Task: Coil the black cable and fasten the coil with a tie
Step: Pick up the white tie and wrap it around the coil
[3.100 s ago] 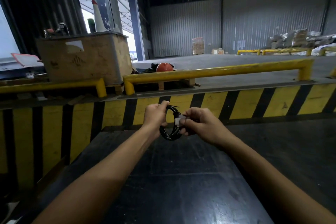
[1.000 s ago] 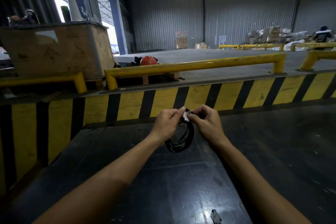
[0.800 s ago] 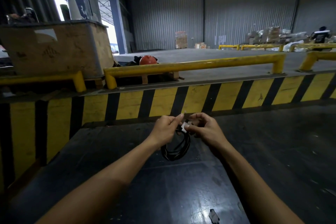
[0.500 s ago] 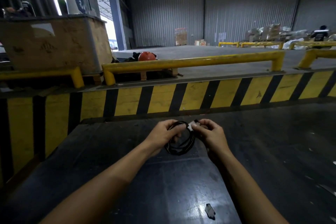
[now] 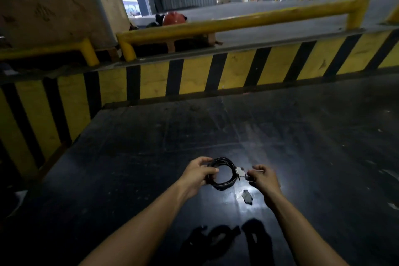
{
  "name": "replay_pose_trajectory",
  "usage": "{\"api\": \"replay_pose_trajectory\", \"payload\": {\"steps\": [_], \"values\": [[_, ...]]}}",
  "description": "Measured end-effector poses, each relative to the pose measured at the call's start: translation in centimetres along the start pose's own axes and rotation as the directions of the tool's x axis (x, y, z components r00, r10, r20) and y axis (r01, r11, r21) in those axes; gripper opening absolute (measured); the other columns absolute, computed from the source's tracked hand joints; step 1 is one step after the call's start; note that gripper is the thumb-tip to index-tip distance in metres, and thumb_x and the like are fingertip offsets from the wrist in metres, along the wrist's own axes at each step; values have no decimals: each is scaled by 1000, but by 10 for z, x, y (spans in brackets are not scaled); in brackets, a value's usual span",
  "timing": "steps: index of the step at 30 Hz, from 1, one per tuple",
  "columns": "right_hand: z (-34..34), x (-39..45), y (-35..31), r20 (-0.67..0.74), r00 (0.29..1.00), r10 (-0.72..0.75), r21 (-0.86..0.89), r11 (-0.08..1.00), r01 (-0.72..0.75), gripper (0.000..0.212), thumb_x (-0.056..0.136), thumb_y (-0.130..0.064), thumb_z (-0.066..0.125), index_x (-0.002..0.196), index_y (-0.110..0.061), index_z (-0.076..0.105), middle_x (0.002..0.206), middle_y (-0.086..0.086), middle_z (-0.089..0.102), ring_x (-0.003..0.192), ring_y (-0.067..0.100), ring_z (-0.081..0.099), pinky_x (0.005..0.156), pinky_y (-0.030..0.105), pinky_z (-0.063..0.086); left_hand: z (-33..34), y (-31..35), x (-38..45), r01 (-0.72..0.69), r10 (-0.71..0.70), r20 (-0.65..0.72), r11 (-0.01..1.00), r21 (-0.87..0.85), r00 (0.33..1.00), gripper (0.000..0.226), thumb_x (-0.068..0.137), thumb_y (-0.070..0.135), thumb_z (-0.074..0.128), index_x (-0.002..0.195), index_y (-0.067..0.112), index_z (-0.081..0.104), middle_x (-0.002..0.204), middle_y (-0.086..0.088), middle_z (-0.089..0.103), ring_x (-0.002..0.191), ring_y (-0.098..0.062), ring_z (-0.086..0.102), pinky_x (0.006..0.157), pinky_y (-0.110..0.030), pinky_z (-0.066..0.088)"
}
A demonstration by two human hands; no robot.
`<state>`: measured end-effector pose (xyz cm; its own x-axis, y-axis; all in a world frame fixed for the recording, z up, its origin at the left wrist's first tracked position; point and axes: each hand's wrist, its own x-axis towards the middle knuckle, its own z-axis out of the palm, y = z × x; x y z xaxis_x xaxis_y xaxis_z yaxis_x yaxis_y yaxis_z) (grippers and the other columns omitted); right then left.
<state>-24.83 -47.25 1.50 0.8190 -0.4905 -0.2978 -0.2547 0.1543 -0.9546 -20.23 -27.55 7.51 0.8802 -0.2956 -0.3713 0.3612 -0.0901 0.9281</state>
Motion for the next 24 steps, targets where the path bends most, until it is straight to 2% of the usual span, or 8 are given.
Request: {"api": "replay_pose_trajectory", "payload": {"steps": [3, 6, 8, 11, 14, 16, 19, 24], "values": [[-15, 12, 44, -69, 997, 41, -270, 961, -58, 29, 84, -13, 66, 109, -2, 56, 95, 16, 66, 77, 29, 60, 78, 41, 50, -5, -26, -7, 51, -47, -100, 998, 44, 994, 43, 75, -1, 73, 112, 5, 54, 75, -7, 63, 56, -13, 62, 61, -30, 53], [-25, 18, 80, -29, 991, 129, -487, 864, -127, 43, 84, -29, 66, 118, -5, 55, 114, 18, 65, 103, 34, 61, 90, 38, 45, -18, -49, -20, 98, -87, -183, 994, 53, 979, 48, 75, 2, 74, 117, 6, 51, 82, -9, 62, 70, -20, 63, 75, -37, 52], [-23, 19, 94, 8, 996, 84, -582, 810, -64, 49, 86, -36, 63, 120, -1, 55, 120, 21, 64, 112, 34, 58, 92, 37, 43, -25, -60, -30, 119, -108, -224, 992, 37, 969, 50, 76, 0, 72, 120, 5, 49, 84, -10, 61, 75, -23, 62, 83, -42, 51], [-13, 23, 93, 48, 998, 27, -687, 726, 13, 54, 87, -47, 57, 117, -2, 58, 118, 23, 63, 112, 37, 57, 90, 40, 45, -32, -64, -47, 132, -131, -259, 991, -11, 957, 50, 77, -3, 70, 122, 6, 49, 91, -15, 62, 72, -23, 62, 72, -35, 53], [-6, 26, 83, 89, 994, 64, -748, 663, 25, 38, 88, -41, 55, 102, -7, 64, 109, 25, 64, 104, 39, 59, 89, 44, 47, -39, -59, -60, 86, -96, -275, 995, -48, 957, 49, 78, -3, 68, 121, 14, 50, 88, -17, 62, 69, -22, 62, 65, -30, 51], [-5, 23, 80, 115, 990, 87, -745, 666, 28, 28, 87, -34, 58, 92, -9, 68, 101, 21, 68, 100, 37, 62, 89, 44, 48, -42, -55, -63, 51, -59, -275, 998, -36, 960, 48, 78, -1, 69, 118, 21, 54, 81, -12, 62, 67, -20, 60, 66, -30, 48], [-1, 12, 73, 221, 969, 108, -611, 790, 51, 18, 82, -23, 70, 85, -5, 72, 86, 17, 72, 88, 33, 68, 78, 34, 51, -42, -46, -62, 15, -18, -233, 1000, -13, 972, 37, 78, -3, 68, 108, 19, 64, 87, -10, 63, 62, -17, 56, 66, -30, 48], [9, -10, 5, 437, 886, -152, -296, 906, 302, 23, 79, -18, 75, 96, -7, 65, 72, 7, 71, 53, 7, 62, 52, 17, 48, -28, -10, -42, -29, 40, -132, 996, 83, 990, 15, 83, -1, 64, 85, 12, 71, 85, -5, 65, 65, -12, 55, 59, -23, 47]]}}
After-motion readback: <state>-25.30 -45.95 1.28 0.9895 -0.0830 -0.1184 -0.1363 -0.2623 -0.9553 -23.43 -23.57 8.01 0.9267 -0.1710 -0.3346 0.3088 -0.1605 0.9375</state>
